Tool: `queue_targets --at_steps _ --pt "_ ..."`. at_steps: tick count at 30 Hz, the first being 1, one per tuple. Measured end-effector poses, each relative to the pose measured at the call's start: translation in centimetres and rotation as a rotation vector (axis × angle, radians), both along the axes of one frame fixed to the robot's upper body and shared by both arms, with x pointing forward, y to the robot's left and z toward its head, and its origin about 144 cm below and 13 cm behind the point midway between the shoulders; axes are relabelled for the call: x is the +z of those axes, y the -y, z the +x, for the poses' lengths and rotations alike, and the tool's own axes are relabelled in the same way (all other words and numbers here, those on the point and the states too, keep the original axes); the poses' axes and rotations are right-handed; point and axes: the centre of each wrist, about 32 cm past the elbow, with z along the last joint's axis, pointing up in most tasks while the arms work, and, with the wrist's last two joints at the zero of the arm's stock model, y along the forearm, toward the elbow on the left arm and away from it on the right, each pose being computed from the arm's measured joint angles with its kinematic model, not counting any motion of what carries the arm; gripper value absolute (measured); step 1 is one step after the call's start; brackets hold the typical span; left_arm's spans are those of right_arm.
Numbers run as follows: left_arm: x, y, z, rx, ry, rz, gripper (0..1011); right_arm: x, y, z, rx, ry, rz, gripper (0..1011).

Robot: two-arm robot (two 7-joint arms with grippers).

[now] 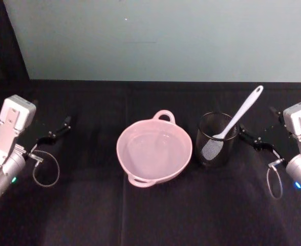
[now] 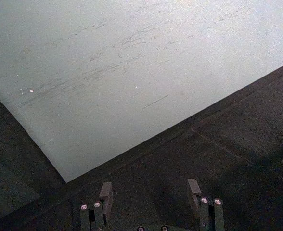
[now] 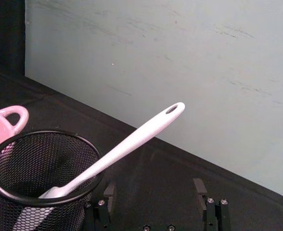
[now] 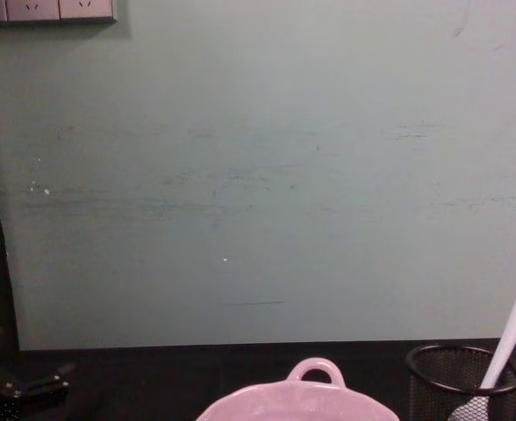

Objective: Use the one hand to pick up the spoon and stir the clear water in the bowl.

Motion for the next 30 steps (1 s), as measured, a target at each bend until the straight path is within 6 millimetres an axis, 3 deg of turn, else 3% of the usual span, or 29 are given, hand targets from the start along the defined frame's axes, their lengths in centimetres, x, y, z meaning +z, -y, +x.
queue_targets --at_steps 30 --pt "0.00 0.00 0.00 0.000 0.000 0.000 1011 0.00 0.00 0.00 0.000 0.000 0.000 1003"
